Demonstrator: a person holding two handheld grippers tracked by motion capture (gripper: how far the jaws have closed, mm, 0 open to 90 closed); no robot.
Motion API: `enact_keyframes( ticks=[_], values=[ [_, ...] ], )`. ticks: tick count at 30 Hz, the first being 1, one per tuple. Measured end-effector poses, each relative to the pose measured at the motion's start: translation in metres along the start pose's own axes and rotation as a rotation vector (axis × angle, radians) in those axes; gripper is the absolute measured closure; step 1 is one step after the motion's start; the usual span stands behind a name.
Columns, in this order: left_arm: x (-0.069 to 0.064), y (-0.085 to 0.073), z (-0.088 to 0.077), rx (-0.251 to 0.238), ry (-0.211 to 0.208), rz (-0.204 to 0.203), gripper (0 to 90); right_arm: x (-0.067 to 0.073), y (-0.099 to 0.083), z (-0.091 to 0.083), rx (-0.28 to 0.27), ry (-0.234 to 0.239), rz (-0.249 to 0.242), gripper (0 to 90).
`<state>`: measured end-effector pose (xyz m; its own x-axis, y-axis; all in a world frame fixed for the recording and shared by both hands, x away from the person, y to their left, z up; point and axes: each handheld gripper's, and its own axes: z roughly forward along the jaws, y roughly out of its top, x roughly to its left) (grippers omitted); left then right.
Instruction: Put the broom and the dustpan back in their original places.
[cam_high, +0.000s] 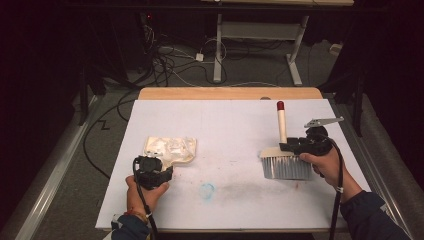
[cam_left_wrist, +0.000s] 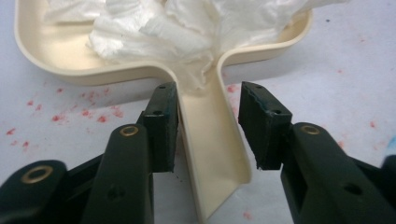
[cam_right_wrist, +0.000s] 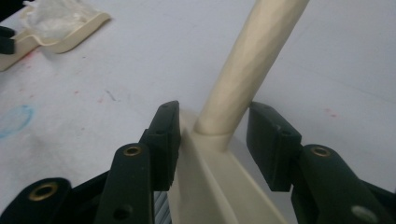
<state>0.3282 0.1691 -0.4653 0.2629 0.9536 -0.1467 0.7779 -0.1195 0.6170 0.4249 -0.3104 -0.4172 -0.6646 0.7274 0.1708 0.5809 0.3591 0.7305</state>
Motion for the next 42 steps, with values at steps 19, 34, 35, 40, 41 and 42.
enact_keyframes(
  ticks=[19,34,35,40,41,42],
  values=[
    [-0.011,-0.003,-0.045,-0.211,0.04,0.282,34.4,0.026,-0.006,-0.04,-0.209,-0.164,-0.225,44.2],
    [-0.021,-0.03,-0.044,-0.283,0.036,0.515,20.0,0.052,-0.041,-0.062,-0.304,-0.242,-0.345,32.5],
    [-0.022,-0.031,-0.042,-0.28,0.034,0.526,19.7,0.053,-0.044,-0.063,-0.311,-0.239,-0.354,32.2],
    [-0.022,-0.039,-0.039,-0.293,0.037,0.575,18.6,0.059,-0.062,-0.063,-0.33,-0.277,-0.367,25.5],
    [-0.022,-0.04,-0.039,-0.291,0.038,0.572,18.3,0.059,-0.066,-0.063,-0.329,-0.282,-0.358,24.0],
    [-0.021,-0.042,-0.038,-0.287,0.043,0.573,18.3,0.06,-0.069,-0.063,-0.325,-0.296,-0.353,23.2]
  ],
)
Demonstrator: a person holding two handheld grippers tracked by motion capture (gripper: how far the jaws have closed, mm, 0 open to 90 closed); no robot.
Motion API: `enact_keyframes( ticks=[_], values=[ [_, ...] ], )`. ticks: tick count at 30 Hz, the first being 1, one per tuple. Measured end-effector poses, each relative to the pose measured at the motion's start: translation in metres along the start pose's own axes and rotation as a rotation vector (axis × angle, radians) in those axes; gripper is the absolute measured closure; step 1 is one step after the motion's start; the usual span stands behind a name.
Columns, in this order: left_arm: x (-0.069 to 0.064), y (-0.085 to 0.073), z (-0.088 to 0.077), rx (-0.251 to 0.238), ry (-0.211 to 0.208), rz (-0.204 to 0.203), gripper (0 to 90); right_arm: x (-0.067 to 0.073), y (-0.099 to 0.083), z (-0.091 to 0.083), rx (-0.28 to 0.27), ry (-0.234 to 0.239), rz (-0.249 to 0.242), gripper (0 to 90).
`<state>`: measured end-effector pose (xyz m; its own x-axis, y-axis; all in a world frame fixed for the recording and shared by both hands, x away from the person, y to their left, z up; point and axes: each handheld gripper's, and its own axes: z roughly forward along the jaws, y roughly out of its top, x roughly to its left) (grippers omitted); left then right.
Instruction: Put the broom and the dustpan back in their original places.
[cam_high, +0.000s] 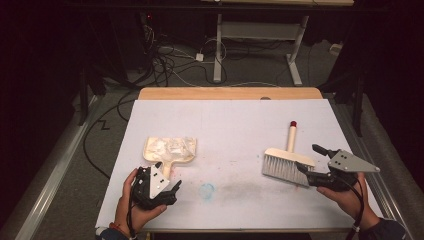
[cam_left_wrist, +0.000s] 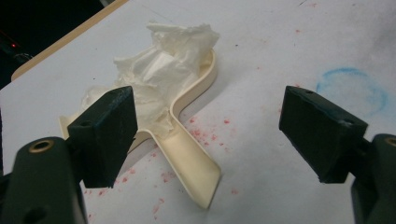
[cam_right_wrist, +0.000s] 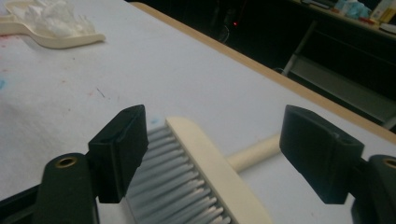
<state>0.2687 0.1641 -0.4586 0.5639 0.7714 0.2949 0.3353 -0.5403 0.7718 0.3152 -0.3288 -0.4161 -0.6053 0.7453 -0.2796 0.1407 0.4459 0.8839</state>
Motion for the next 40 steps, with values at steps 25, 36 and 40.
enact_keyframes(
  ticks=[25,36,40],
  values=[
    [-0.006,-0.014,0.002,0.002,-0.003,-0.01,16.5,0.02,-0.029,-0.01,0.021,-0.042,-0.019,21.8],
    [-0.008,-0.014,0.006,0.013,-0.022,-0.004,16.5,0.019,-0.03,-0.011,0.018,-0.049,-0.016,22.4],
    [-0.008,-0.013,0.008,0.018,-0.024,-0.003,16.5,0.018,-0.03,-0.011,0.012,-0.051,-0.014,22.4]
  ],
)
